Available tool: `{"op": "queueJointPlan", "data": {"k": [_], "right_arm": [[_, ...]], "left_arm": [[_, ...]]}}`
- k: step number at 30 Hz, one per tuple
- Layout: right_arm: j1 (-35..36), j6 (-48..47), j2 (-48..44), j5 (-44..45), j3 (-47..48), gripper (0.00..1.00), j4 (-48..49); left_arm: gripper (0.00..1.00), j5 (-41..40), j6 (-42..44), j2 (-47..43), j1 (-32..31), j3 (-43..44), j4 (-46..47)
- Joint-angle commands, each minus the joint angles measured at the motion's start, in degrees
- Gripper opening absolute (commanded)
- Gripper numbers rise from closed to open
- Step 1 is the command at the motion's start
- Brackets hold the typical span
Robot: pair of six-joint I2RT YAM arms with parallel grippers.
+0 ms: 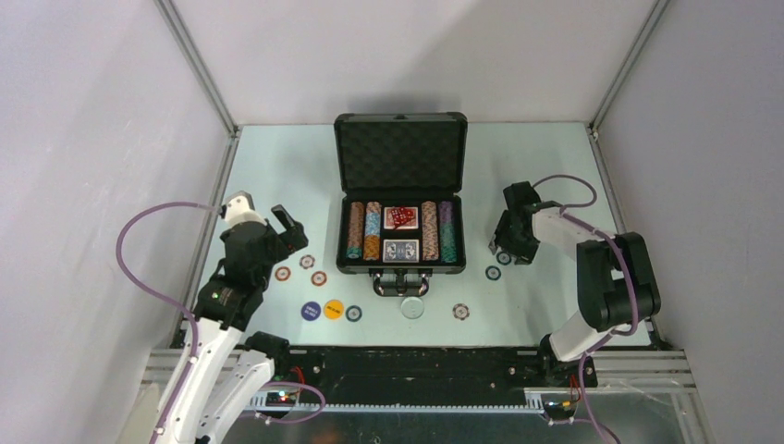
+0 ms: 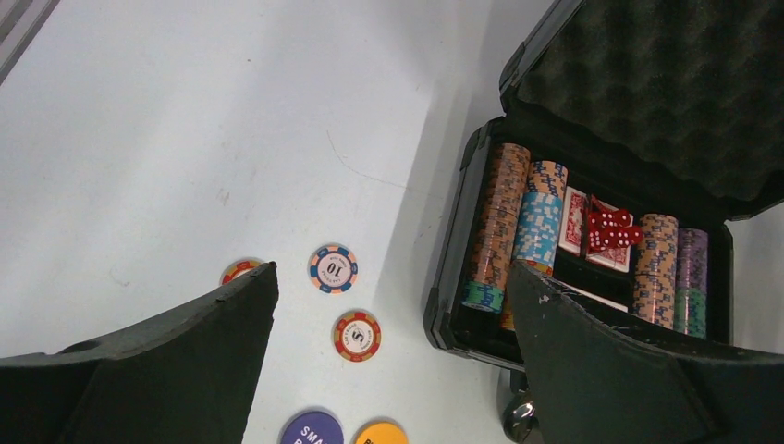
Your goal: Pack up texas hold em set
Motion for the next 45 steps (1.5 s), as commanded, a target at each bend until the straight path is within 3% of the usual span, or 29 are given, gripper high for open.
{"op": "queueJointPlan", "data": {"k": [1, 14, 24, 36, 40, 45], "right_arm": [[-0.29, -0.66, 1.89, -0.46, 1.50, 0.64, 1.70], [0.34, -1.19, 2.32, 0.60, 0.51, 0.45, 1.25], [3.70, -0.84, -0.51, 4.50, 0.43, 0.40, -0.56], [4.99, -2.07, -9.84, 7.21, 1.84, 0.41, -5.06], [5.47, -1.82, -8.68, 7.04, 1.69, 0.53, -5.64], [4.43, -2.13, -4.31, 4.16, 1.73, 0.62, -3.43]], "left_arm": [[0.98, 0.20, 1.14, 0.00, 0.31, 2.24, 0.68], [0.98, 0.34, 1.15, -0.18, 0.50, 2.13, 0.70], [0.98, 0.61, 1.08, -0.15, 0.58, 2.18, 0.72], [0.98, 0.83, 0.92, 0.00, 0.55, 2.14, 0.69], [0.98, 0.93, 0.88, 0.21, 0.66, 2.14, 0.71], [0.98, 1.00, 1.04, 0.37, 0.67, 2.31, 0.72]]}}
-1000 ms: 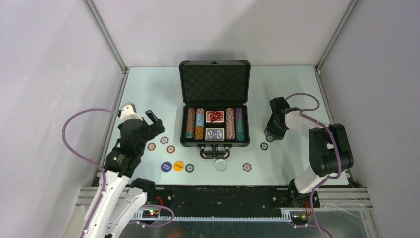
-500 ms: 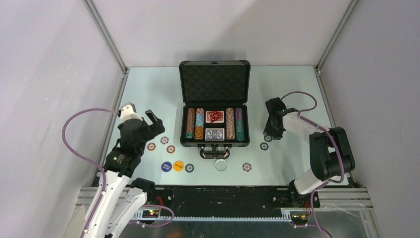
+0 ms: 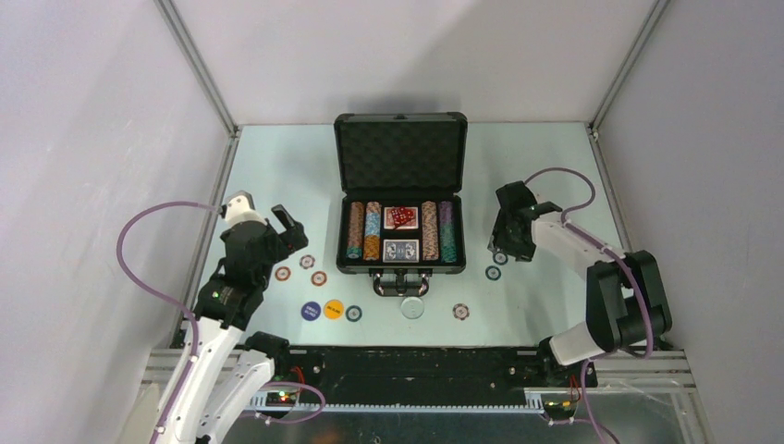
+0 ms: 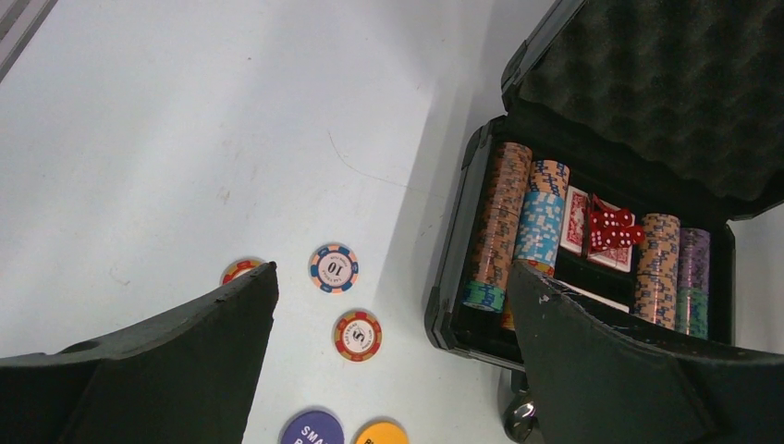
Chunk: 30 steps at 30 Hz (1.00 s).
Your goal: Pack up texas hold em set
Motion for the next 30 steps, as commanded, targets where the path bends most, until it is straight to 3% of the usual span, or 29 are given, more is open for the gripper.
{"op": "queueJointPlan", "data": {"k": [1, 18, 30], "right_arm": [[-0.87, -0.34, 3.46, -1.68, 1.05, 0.63, 0.91], [-1.72, -1.03, 10.13, -3.18, 0.86, 0.61, 4.21], [-2.62, -1.65, 11.58, -4.05, 0.86, 0.50, 5.58]], "left_arm": [[0.98, 0.72, 1.01, 0.10, 0.37, 2.37, 0.67], [0.98, 0.75, 1.04, -0.32, 0.59, 2.32, 0.66], [0.98, 0.76, 1.14, -0.22, 0.75, 2.33, 0.65]]}}
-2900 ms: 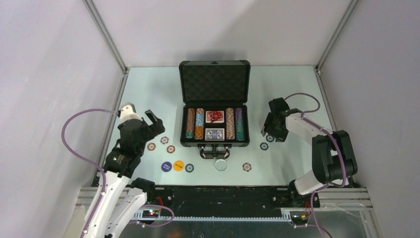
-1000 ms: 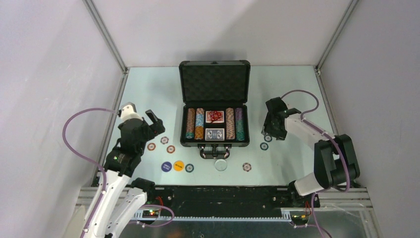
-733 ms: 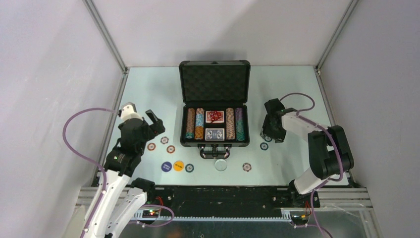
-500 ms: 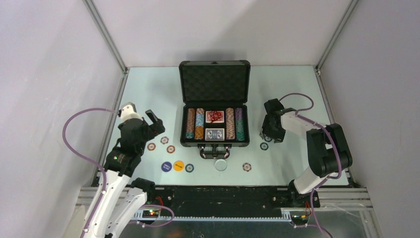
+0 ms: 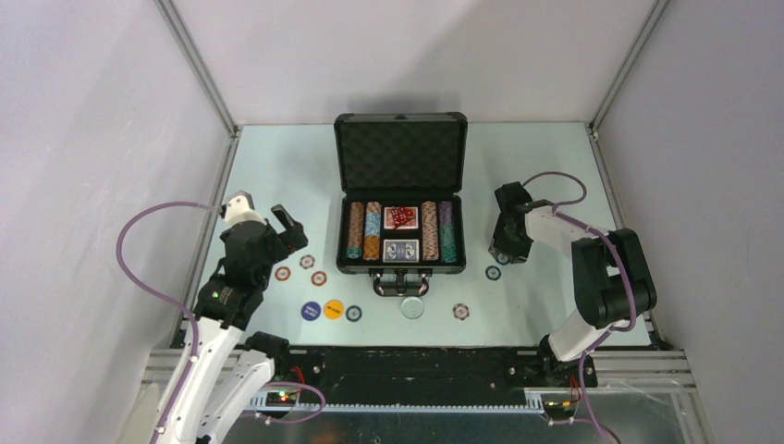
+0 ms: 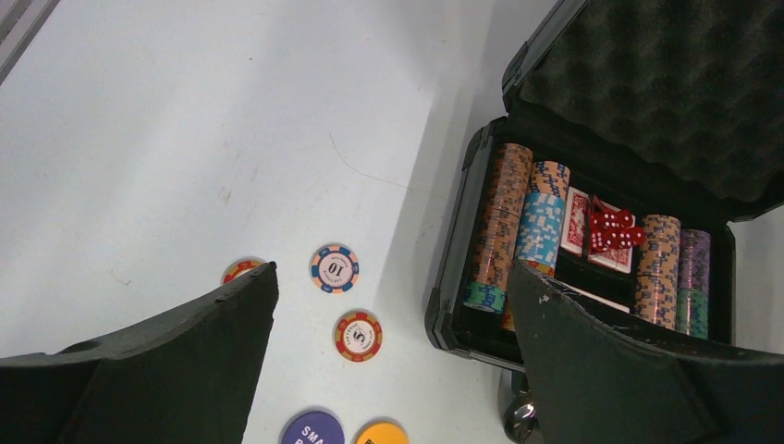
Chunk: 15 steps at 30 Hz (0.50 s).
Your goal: Pack up texas hold em set
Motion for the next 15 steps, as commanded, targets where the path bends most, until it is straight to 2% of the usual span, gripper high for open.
{"op": "queueJointPlan", "data": {"k": [1, 10, 15], "right_arm": [[-0.28, -0.37, 2.53, -1.14, 0.12, 0.50, 2.45], [0.02, -0.46, 2.84, -0.60, 0.20, 0.45, 2.20], [0.27, -0.65, 0.10, 1.29, 0.16, 0.42, 1.61]], "left_arm": [[0.98, 0.78, 1.06, -0.26, 0.59, 2.33, 0.66], [0.98, 0.79, 1.10, -0.43, 0.57, 2.26, 0.67], [0.98, 0.87, 1.07, -0.32, 0.58, 2.27, 0.72]]}}
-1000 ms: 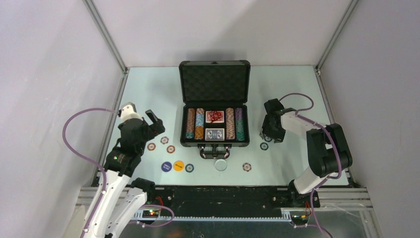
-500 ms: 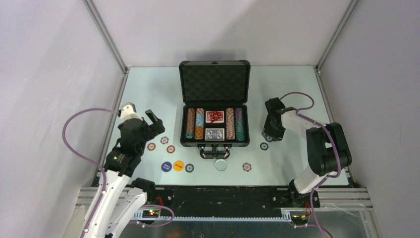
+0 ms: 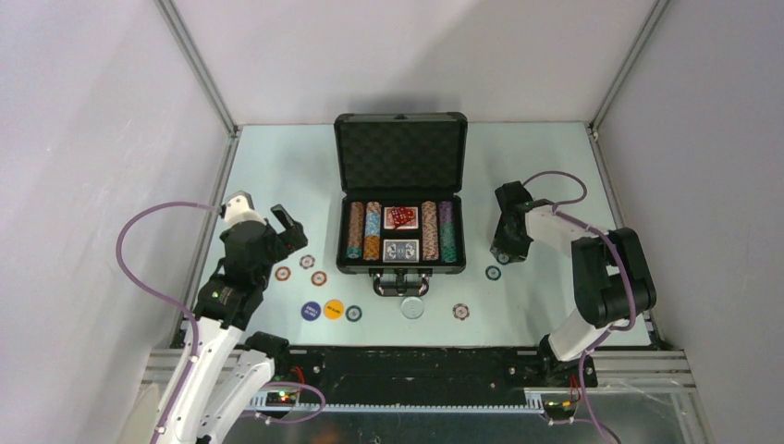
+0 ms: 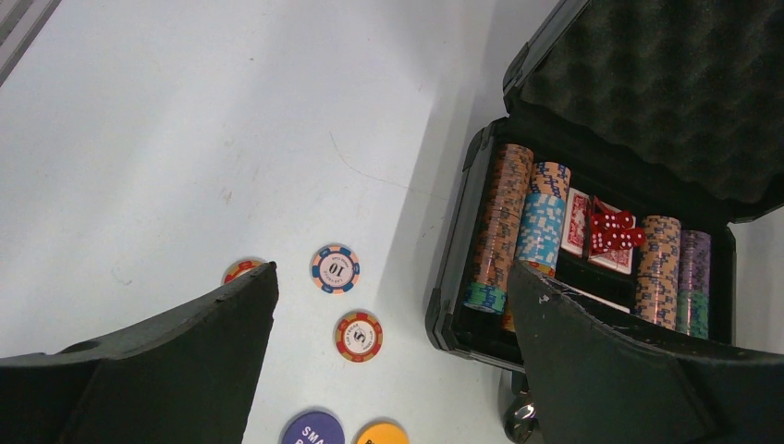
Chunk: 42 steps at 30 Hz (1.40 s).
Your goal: Pack up texas hold em set
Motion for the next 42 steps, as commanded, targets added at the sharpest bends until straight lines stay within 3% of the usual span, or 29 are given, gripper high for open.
{"op": "queueJointPlan", "data": {"k": [1, 15, 21, 27, 42], "right_arm": [[0.30, -0.33, -0.78, 1.29, -0.16, 0.42, 1.35], [6.53, 0.44, -10.52, 4.83, 0.17, 0.45, -5.51], [1.53, 0.84, -9.68, 2.67, -0.18, 0.57, -3.61], [-3.70, 1.44, -7.23, -1.28, -0.21, 0.62, -2.22], [-4.04, 2.93, -3.67, -0.80, -1.82, 0.56, 1.52]], "left_arm": [[0.98, 0.82, 1.04, -0.31, 0.49, 2.26, 0.72], [0.98, 0.96, 0.98, -0.39, 0.45, 2.16, 0.69], [0.98, 1.11, 0.95, -0.05, 0.49, 2.32, 0.75], [0.98, 1.25, 0.97, 0.00, 0.50, 2.34, 0.78], [0.98, 1.92, 1.04, 0.13, 0.65, 2.42, 0.76]]}}
